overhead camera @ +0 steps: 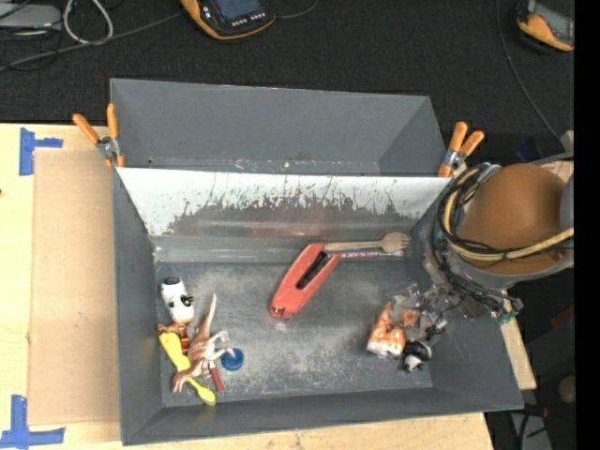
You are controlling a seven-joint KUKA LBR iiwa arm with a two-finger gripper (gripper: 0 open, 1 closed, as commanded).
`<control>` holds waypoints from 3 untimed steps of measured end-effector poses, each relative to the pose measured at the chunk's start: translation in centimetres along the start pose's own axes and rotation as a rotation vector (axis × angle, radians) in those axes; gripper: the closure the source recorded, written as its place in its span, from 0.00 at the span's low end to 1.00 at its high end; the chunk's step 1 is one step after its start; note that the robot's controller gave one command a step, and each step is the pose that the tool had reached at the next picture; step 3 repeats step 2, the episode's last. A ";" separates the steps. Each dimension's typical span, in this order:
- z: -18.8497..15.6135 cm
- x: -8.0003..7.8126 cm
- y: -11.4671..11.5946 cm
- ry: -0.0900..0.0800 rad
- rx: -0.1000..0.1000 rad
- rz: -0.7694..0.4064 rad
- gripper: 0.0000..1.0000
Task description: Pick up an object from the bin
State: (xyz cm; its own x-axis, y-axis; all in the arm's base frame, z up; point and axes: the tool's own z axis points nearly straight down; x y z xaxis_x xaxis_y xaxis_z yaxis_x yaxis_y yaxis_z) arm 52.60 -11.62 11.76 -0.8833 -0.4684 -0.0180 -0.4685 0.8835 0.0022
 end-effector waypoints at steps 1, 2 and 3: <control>-5.1 -0.5 0.1 0.001 -0.002 -0.154 1.00; -12.4 1.5 1.2 0.009 -0.011 -0.112 1.00; -12.4 1.5 1.2 0.009 -0.011 -0.112 1.00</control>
Offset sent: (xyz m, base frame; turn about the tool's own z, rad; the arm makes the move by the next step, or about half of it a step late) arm -0.0213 0.0010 0.1247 -0.1130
